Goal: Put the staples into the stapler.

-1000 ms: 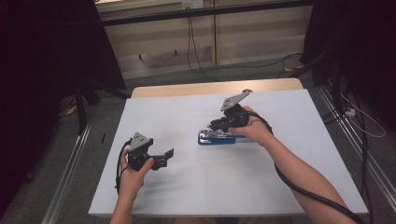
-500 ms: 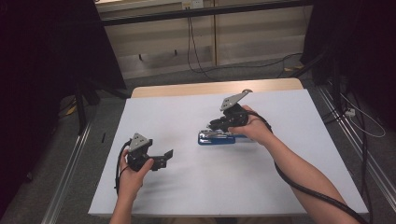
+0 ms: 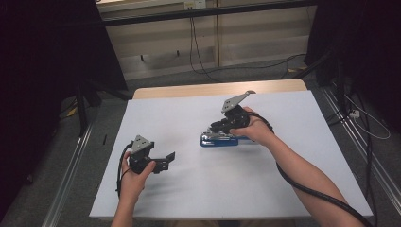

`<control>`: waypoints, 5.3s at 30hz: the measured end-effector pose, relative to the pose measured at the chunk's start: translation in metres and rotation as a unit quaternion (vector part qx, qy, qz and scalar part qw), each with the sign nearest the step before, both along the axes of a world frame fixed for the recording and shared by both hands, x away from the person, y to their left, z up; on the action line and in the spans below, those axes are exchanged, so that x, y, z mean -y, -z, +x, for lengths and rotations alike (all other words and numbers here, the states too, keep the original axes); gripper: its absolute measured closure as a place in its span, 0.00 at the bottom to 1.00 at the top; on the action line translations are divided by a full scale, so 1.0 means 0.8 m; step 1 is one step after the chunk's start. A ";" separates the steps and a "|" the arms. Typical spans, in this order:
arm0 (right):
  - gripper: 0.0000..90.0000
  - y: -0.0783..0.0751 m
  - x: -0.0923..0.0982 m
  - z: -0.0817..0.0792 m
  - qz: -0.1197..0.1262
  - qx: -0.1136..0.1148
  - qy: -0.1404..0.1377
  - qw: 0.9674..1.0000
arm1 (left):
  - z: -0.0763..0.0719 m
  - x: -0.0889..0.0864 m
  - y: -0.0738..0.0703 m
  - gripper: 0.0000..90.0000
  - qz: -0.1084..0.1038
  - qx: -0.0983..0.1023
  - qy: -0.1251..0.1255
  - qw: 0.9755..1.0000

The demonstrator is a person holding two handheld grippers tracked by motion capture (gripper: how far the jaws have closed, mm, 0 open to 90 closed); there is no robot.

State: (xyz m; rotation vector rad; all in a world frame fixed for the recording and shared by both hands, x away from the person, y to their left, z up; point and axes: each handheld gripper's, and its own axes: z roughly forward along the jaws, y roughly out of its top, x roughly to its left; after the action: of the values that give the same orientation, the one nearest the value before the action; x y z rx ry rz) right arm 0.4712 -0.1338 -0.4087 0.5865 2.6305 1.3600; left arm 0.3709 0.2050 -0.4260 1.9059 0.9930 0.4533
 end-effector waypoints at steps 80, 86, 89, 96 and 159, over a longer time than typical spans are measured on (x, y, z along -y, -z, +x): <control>0.88 0.027 -0.016 0.021 -0.044 0.024 -0.089 0.995 | -0.002 -0.002 0.003 0.06 -0.005 -0.010 -0.001 1.000; 0.88 0.029 -0.015 0.022 -0.044 0.022 -0.090 0.995 | -0.001 -0.002 0.003 0.06 -0.005 -0.011 -0.002 1.000; 0.88 0.030 -0.016 0.022 -0.045 0.023 -0.091 0.995 | -0.001 -0.002 0.003 0.06 -0.005 -0.012 -0.001 1.000; 0.88 0.031 -0.020 0.023 -0.046 0.024 -0.093 0.994 | -0.001 -0.003 0.003 0.06 -0.004 -0.011 -0.001 1.000; 0.33 -0.002 0.069 -0.031 -0.006 0.016 0.096 0.995 | 0.007 0.022 -0.001 0.06 -0.016 -0.008 0.026 1.000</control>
State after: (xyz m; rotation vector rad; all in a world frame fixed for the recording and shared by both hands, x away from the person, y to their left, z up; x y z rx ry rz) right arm 0.4463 -0.1892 -0.4071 0.7868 2.4803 1.2851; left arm 0.3767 0.1873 -0.4249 1.9053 0.9530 0.3913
